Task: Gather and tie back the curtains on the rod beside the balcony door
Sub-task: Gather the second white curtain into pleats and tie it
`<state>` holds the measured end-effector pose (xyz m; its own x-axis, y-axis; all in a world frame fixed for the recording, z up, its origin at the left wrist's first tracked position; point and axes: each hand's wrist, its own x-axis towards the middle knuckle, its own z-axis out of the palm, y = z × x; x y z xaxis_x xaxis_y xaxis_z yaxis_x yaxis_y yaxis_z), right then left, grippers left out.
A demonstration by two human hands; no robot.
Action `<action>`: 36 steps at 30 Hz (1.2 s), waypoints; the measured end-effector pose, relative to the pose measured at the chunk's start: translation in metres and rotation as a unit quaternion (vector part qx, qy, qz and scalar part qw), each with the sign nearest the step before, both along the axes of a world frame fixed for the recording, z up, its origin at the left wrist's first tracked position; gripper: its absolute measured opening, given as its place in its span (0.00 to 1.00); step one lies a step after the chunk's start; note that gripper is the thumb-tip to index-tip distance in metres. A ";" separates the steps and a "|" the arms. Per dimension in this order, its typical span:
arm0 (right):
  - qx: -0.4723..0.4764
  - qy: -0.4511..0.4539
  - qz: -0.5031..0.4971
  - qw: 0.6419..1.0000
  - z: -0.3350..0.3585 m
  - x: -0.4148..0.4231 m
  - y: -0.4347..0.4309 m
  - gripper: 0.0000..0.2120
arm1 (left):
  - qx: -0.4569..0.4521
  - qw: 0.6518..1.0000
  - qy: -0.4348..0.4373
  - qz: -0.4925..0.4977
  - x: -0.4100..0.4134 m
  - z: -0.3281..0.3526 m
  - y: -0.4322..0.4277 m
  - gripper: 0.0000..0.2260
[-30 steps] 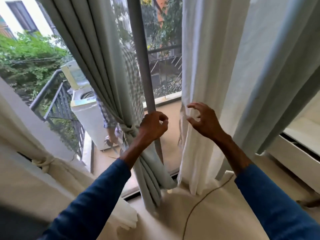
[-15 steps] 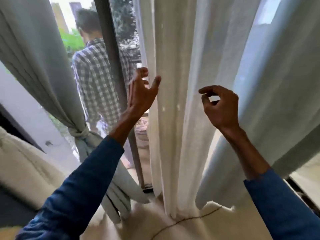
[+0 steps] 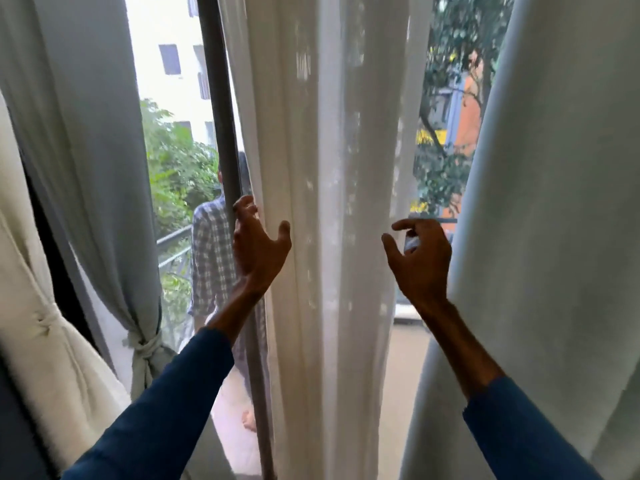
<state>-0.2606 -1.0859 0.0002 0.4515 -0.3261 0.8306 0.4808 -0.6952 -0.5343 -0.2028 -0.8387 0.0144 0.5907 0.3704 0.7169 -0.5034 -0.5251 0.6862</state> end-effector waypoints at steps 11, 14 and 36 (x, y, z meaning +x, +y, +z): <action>-0.037 -0.132 0.013 0.990 0.148 0.042 0.015 0.16 | 0.050 0.982 -0.181 0.019 0.023 0.147 -0.011 0.35; -0.025 -0.172 0.018 0.985 0.211 0.049 0.024 0.23 | 0.111 0.965 -0.233 0.045 0.031 0.196 -0.011 0.32; 0.108 -0.183 -0.205 0.955 0.404 0.069 0.029 0.06 | -0.048 0.950 -0.308 -0.036 0.063 0.360 0.031 0.13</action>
<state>-0.1921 -1.0572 0.4047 -0.0590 -0.5950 0.8015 0.3745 -0.7575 -0.5348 -0.1403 -0.8081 0.3743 0.0967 0.4265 0.8993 -0.8565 -0.4247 0.2934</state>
